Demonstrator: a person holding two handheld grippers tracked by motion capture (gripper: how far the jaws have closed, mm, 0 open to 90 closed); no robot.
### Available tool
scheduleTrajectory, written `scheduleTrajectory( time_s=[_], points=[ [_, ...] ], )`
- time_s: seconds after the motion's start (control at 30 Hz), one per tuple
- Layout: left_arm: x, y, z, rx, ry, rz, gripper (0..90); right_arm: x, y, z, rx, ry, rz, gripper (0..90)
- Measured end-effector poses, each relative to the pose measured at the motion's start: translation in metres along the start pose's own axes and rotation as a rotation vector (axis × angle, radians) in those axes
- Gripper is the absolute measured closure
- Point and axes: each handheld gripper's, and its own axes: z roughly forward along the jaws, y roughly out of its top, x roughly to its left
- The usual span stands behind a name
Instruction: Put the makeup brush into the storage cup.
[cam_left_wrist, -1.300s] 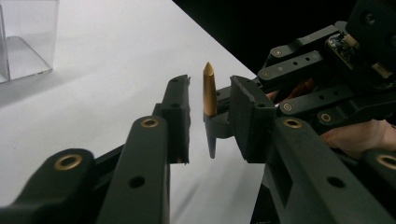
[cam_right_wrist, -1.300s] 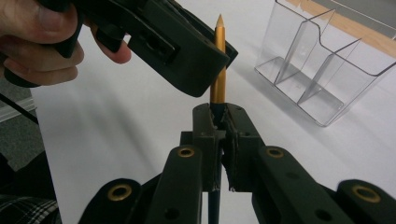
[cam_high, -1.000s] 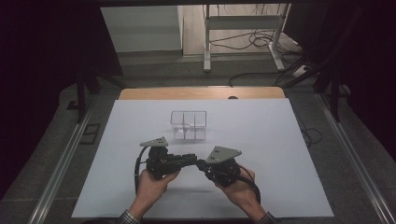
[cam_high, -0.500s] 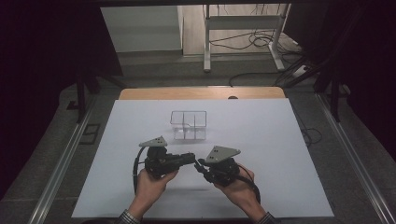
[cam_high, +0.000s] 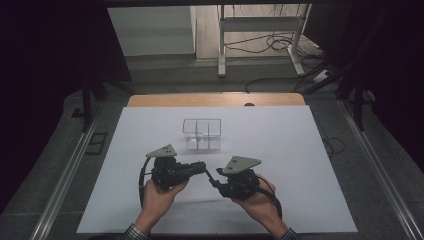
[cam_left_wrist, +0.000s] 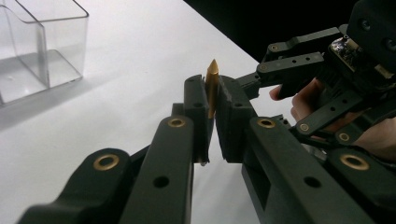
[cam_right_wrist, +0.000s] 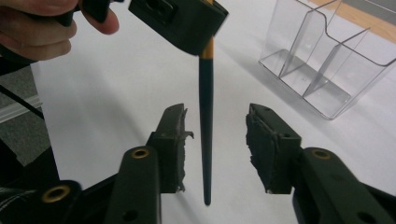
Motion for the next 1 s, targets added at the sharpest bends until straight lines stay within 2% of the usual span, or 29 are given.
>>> scheduleTrajectory(
  time_s=[0.4,0.73,1.0],
  points=[
    [-0.001,0.007,-0.009,-0.008,0.049,0.044,84.1,-0.008,-0.006,-0.006,0.012,0.018,0.050,43.9],
    [0.000,0.014,-0.017,-0.020,0.082,0.066,84.1,-0.016,-0.014,-0.014,0.027,0.004,0.066,37.5],
    [0.002,0.021,-0.024,-0.020,0.112,0.089,84.0,-0.020,-0.018,-0.020,0.019,-0.005,0.069,32.7]
  ],
)
